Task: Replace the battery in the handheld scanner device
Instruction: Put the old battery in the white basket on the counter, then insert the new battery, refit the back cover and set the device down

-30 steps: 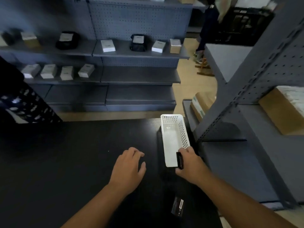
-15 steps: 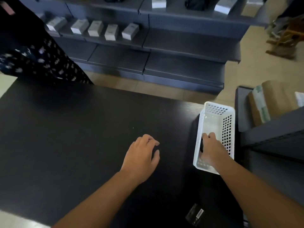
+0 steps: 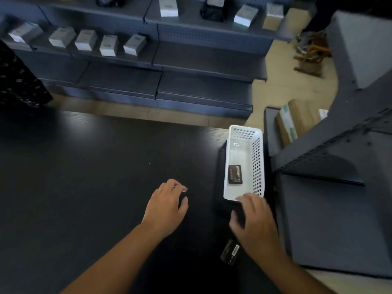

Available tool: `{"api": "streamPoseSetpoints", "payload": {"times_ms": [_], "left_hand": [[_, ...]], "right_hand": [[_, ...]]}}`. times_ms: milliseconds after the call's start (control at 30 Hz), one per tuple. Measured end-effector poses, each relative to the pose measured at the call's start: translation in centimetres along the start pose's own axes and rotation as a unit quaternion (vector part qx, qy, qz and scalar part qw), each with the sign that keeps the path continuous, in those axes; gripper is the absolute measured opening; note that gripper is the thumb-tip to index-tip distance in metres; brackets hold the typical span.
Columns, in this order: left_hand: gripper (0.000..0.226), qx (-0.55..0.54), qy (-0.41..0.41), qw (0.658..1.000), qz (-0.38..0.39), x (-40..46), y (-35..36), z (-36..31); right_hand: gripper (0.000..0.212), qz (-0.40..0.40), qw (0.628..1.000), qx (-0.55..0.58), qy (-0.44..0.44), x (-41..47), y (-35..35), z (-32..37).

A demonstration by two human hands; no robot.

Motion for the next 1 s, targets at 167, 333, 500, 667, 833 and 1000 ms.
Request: {"api": "streamPoseSetpoints", "payload": {"times_ms": [167, 333, 500, 667, 833, 1000], "left_hand": [[0.030, -0.012, -0.002, 1.000, 0.008, -1.9, 0.7, 0.3], [0.031, -0.011, -0.019, 0.999, 0.028, -4.3, 1.2, 2.1], [0.032, 0.002, -0.045, 0.999, 0.031, -6.8, 0.6, 4.8], [0.038, 0.024, -0.063, 0.998, 0.017, -9.4, -2.2, 6.4], [0.043, 0.049, -0.092, 0.994, -0.023, -12.5, -6.4, 8.1], [0.046, 0.065, -0.128, 0.988, -0.054, -16.4, -9.6, 11.6]], "right_hand": [[0.100, 0.287, 0.956, -0.050, 0.044, -7.3, 5.9, -0.6], [0.089, 0.354, 0.932, -0.042, 0.061, -7.4, 7.8, -0.6], [0.075, 0.347, 0.935, -0.065, 0.029, -7.1, 8.1, -0.3], [0.075, 0.341, 0.930, -0.132, -0.046, -4.4, 5.0, 2.6], [0.069, 0.315, 0.929, -0.137, -0.139, -0.2, 2.1, 8.8], [0.068, 0.281, 0.926, -0.127, -0.218, 2.6, 0.4, 18.1]]}}
Point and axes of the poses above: each hand's wrist, its own x-axis towards the middle knuckle, its own y-axis out of the palm, z = x × y, the point moved 2 cm from there along x, towards the middle knuckle, and after that the axes turned 10 degrees about z, right-handed, at the moved point
